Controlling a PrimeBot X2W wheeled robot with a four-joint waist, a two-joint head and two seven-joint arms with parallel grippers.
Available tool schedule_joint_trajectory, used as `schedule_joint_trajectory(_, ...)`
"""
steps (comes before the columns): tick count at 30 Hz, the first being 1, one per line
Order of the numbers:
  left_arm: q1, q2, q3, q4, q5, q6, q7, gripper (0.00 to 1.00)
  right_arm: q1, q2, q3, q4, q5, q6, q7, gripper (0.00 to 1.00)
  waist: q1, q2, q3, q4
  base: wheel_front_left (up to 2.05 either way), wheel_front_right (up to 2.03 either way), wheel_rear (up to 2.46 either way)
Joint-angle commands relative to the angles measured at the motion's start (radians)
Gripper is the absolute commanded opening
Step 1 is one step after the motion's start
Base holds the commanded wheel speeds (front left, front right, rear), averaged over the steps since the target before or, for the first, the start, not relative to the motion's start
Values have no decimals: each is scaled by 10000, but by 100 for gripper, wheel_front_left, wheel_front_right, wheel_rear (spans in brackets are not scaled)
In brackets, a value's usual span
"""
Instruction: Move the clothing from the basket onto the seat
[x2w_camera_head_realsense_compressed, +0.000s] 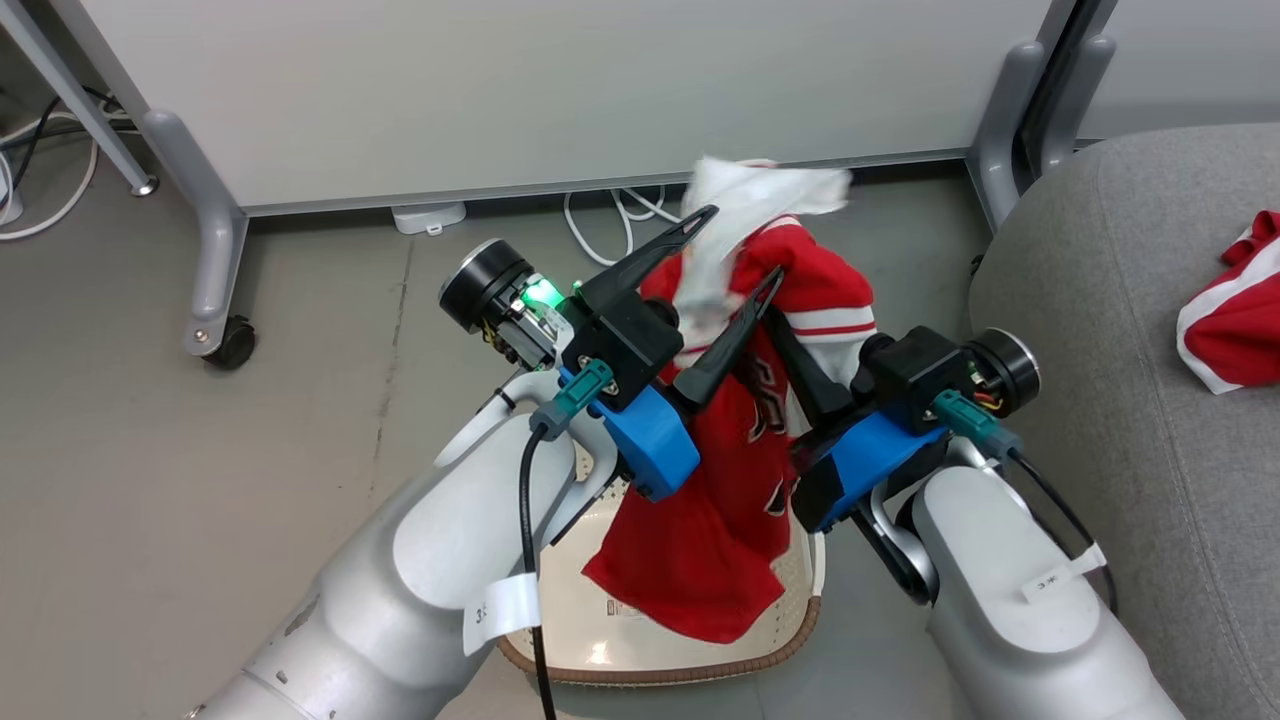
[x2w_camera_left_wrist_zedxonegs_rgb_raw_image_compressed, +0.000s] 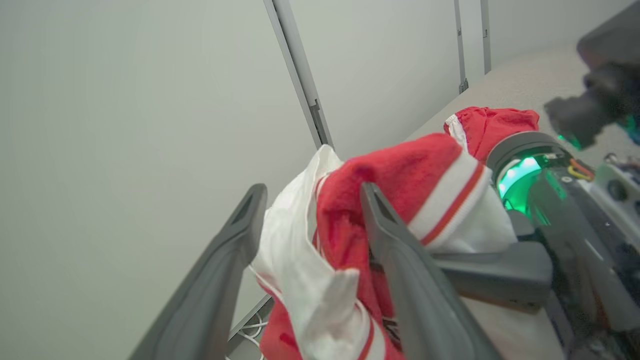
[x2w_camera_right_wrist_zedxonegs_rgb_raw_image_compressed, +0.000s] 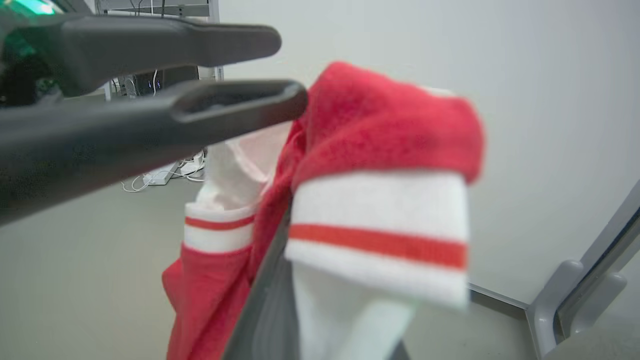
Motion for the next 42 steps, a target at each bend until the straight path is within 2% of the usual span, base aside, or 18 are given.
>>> schedule_joint_trajectory(1,-9,8,35,-25,38,-18,-51,100,63,15,-102,-116,64,1,-8,0,-1,0,18,0,0,0,0)
schedule_joint_trajectory(9,91,106,44,-109,82,-18,-51,100,212,14,-454,-318,42,1,-8,0,-1,0,66,-75,0,0,0)
schedule_joint_trajectory(16,239,208,83,-271,122,-19,-49,100,313,12,-1061,-724,-24,1,-8,0,-1,0,234,-409,0,0,0)
schedule_joint_trajectory(29,559,556,-76,-983,30,-19,-40,100,370,11,-2547,-2181,-315,1,-9,0,-1,0,958,-1797,0,0,0)
schedule_joint_trajectory(42,843,635,-513,-1582,104,-19,-40,100,956,-98,-4066,-3757,-644,1,-7,0,-1,0,1651,-3026,0,0,0)
